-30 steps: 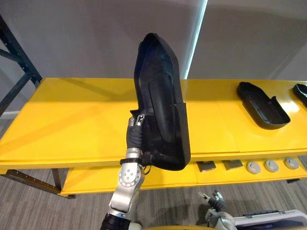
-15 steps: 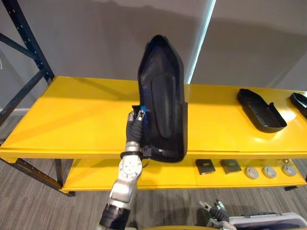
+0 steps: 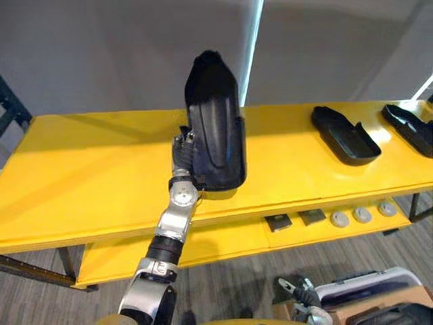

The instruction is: Walk over and take plastic housings, then place them on the shelf

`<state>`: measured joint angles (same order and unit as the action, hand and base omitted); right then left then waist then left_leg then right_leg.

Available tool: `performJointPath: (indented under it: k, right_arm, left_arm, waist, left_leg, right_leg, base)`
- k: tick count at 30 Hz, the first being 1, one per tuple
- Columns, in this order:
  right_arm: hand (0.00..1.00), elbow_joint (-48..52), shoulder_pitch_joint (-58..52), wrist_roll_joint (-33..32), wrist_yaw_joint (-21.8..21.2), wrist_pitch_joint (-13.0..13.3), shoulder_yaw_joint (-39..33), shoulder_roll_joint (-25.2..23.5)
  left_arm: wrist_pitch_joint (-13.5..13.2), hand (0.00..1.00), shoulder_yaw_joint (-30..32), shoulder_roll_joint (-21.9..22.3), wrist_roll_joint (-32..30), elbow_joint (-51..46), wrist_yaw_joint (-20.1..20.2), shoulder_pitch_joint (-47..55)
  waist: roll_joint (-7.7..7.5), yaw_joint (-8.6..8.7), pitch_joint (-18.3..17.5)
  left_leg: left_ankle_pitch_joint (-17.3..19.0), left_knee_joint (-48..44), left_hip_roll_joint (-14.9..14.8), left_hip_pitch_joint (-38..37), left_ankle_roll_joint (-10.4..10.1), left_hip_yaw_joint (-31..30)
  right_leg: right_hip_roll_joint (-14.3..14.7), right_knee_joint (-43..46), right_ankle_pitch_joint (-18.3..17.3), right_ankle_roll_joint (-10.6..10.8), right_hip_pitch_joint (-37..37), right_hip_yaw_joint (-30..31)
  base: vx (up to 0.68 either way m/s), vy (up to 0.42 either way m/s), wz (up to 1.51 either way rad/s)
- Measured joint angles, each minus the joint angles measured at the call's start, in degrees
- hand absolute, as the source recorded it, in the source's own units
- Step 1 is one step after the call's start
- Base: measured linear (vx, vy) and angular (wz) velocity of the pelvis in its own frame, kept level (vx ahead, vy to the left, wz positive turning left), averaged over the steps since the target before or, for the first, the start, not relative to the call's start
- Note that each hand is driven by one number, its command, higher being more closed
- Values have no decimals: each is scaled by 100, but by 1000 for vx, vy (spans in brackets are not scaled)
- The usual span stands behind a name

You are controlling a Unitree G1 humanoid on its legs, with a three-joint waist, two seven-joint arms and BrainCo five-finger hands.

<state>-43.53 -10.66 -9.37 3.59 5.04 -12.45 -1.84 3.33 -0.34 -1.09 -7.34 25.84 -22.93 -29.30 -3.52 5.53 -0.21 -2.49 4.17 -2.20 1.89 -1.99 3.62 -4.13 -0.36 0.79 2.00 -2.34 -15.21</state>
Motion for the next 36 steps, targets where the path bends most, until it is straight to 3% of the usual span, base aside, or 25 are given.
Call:
performJointPath:
  k: [9, 10, 20, 36]
  right_arm:
    - [0, 9, 74, -1, -5, -25, 1, -1]
    - [0, 9, 74, -1, -5, -25, 0, -1]
    - [0, 2, 186, -2, -6, -23, -9, 0]
    - [0, -288, 425, -7, -3, -60, -110, 21]
  left_arm:
    - [138, 100, 292, -131, -16, 801, 25, -447]
    - [154, 0, 319, -135, -23, 900, 31, -498]
    - [200, 0, 535, -193, -198, 1356, 55, -879]
    - [-110, 0, 703, -218, 688, 1692, 13, -1129]
  waist:
    - [50, 0, 128]
    - [48, 2, 159]
    - [68, 0, 380]
    - [109, 1, 564]
  left_leg:
    - [-80, 116, -18, 27, -19, 121]
    - [-80, 116, -20, 25, -19, 124]
    - [-80, 118, -31, 14, -20, 151]
    - [-80, 134, 19, -81, -20, 120]
  right_leg:
    - [20, -94, 112, -20, -103, 123]
    - [22, -94, 112, -20, -102, 125]
    - [39, -114, 127, -26, -95, 149]
    - [94, -344, 238, -31, 110, 146]
  base:
    - [-24, 8, -7]
    - [0, 0, 0]
    - [0, 0, 0]
    - [0, 0, 0]
